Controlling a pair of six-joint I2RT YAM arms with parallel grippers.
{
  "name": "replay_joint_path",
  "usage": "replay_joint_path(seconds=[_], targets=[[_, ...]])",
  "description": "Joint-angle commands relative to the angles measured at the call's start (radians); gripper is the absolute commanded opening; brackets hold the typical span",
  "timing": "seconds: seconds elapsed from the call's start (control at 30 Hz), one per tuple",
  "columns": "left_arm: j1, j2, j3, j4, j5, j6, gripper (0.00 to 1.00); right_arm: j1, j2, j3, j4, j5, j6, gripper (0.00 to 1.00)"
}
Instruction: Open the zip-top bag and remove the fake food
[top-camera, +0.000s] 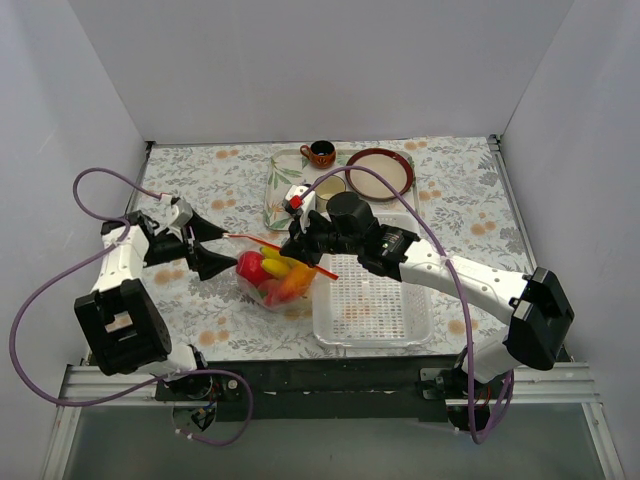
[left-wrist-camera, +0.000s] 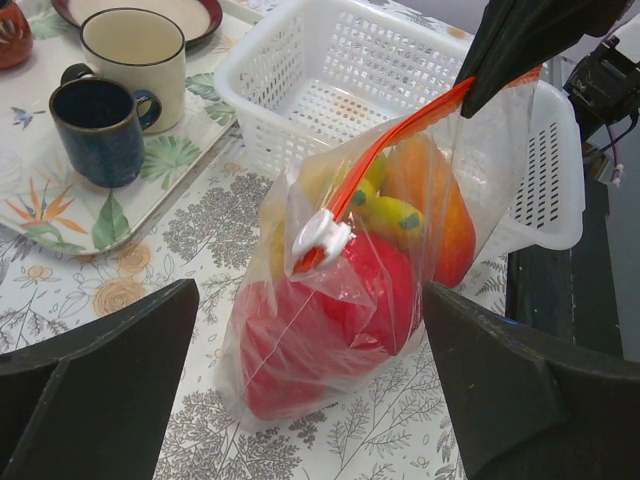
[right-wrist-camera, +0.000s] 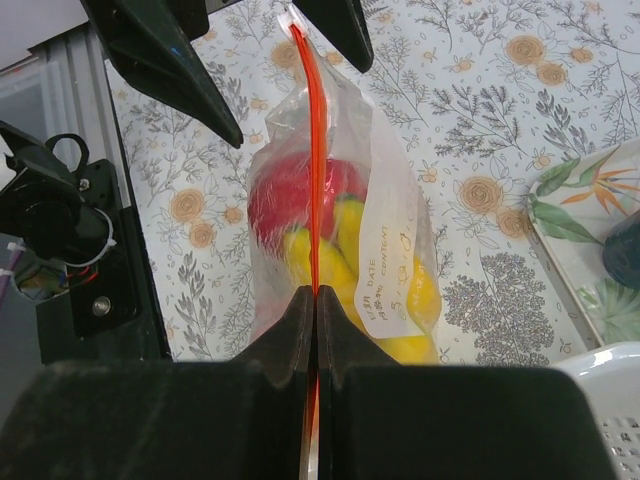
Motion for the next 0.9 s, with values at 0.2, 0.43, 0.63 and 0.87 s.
replay_joint_path(seconds=[0.2,0.43,0.63,0.87], targets=[[-0.057,-0.089,0.005,0.261,0.334,-0.303,0.67,-0.002,-0.020,0.040,0.067,-0.042,0.014,0.01],[-0.082,-0.116,-0.002,0.448,0.334,-0.486,0.27,-0.002,-0.036,0.036,0.067,-0.036,0.016,0.01],[-0.083,-0.173,-0.022,0.704,0.334,-0.748,0.00,-0.002,-0.052,0.040,0.044,-0.007,0.004,0.01],[-0.086,-0.250,0.052,0.778,0.333,-0.920,0.00,-0.006,-0.029,0.082,0.026,0.038,-0.029,0.20]])
